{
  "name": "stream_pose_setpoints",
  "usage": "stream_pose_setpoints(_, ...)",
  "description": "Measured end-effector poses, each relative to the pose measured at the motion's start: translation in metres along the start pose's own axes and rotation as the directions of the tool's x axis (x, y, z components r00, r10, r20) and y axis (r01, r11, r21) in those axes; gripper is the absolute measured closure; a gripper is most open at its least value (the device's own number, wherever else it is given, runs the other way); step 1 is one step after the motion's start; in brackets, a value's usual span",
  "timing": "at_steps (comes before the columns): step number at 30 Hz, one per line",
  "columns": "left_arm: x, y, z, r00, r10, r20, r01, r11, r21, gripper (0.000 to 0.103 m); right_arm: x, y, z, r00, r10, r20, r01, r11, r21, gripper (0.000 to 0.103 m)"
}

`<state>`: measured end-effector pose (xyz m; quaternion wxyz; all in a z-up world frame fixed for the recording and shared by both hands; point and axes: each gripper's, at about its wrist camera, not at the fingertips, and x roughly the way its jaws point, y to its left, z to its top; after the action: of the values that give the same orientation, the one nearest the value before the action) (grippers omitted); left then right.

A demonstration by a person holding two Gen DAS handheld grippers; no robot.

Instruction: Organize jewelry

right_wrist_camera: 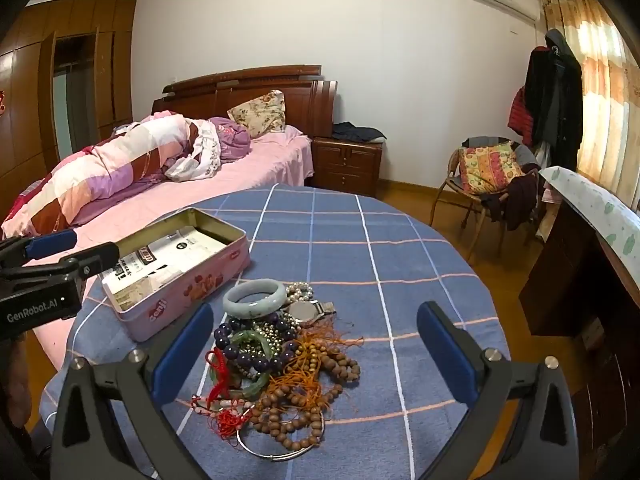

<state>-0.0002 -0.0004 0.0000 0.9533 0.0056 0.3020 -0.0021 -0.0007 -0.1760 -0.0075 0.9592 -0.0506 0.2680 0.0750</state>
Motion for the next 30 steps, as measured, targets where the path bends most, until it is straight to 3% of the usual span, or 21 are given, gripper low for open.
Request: stream_pose_setpoints(30,0.0013,0.0013,-0.0003,1.000,0.005,-0.007,-0.005,1.000,-0.008,0.030,0.0068,-0.0005,-0.0022,1.000,0.005,-0.018,-0.005,1.000,0.002,0.000)
